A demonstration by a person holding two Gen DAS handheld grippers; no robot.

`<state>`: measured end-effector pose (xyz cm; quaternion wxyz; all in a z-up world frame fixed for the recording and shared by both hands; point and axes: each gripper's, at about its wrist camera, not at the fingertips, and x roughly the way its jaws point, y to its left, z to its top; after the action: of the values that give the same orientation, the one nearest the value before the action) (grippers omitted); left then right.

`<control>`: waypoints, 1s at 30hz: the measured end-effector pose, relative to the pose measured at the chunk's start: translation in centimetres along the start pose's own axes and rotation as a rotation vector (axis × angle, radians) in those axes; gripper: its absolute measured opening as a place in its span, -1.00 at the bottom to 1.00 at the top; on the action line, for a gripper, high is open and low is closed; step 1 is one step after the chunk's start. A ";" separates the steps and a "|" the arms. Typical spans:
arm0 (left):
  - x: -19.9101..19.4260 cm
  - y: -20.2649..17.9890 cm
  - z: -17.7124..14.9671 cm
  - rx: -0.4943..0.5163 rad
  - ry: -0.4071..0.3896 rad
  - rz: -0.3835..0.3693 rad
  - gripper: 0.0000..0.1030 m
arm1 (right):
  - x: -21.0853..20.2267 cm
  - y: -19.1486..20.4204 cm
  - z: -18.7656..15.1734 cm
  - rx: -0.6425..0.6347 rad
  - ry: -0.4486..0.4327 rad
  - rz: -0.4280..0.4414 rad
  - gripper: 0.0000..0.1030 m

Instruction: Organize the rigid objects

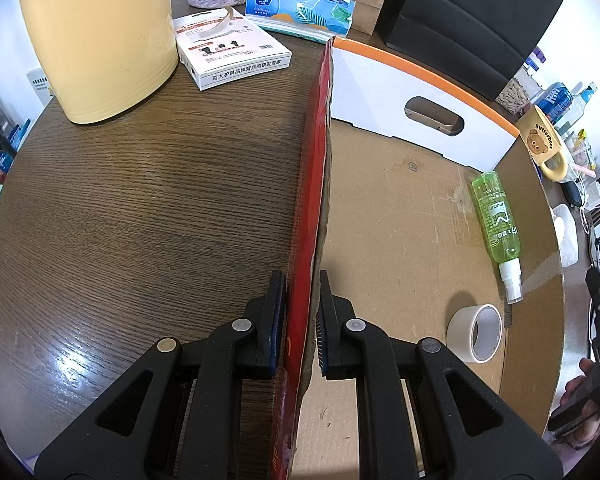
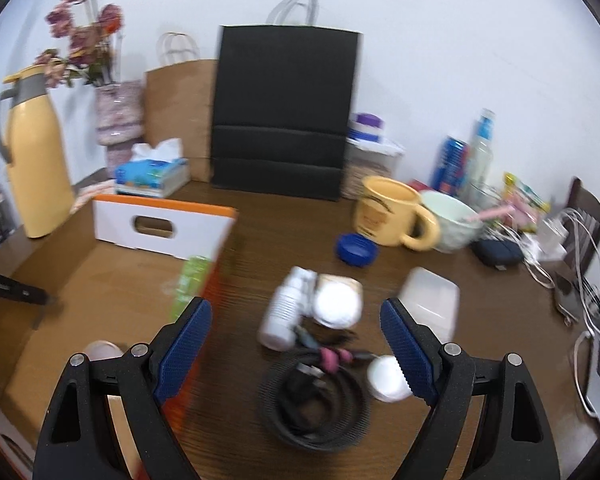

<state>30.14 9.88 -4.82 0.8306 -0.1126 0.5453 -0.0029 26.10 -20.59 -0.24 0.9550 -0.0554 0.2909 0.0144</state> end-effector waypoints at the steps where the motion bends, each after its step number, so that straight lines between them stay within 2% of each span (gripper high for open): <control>1: 0.0 0.0 0.0 0.000 0.000 0.000 -0.80 | 0.0 -0.6 -0.3 0.007 0.007 -0.016 0.75; 7: 0.0 0.0 0.0 0.000 0.000 0.000 -0.80 | 0.0 -3.3 -2.5 0.033 0.055 -0.072 0.75; 14: 0.0 0.0 0.0 0.000 0.000 0.000 -0.80 | 0.3 -4.3 -5.1 0.082 0.078 -0.072 0.75; 30: 0.0 0.0 0.0 0.001 0.000 0.000 -0.80 | -0.1 -4.0 -5.1 0.085 0.049 -0.049 0.75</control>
<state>30.14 9.90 -4.83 0.8308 -0.1122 0.5451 -0.0030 23.42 -25.14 -4.04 0.9492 -0.0223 0.3130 -0.0225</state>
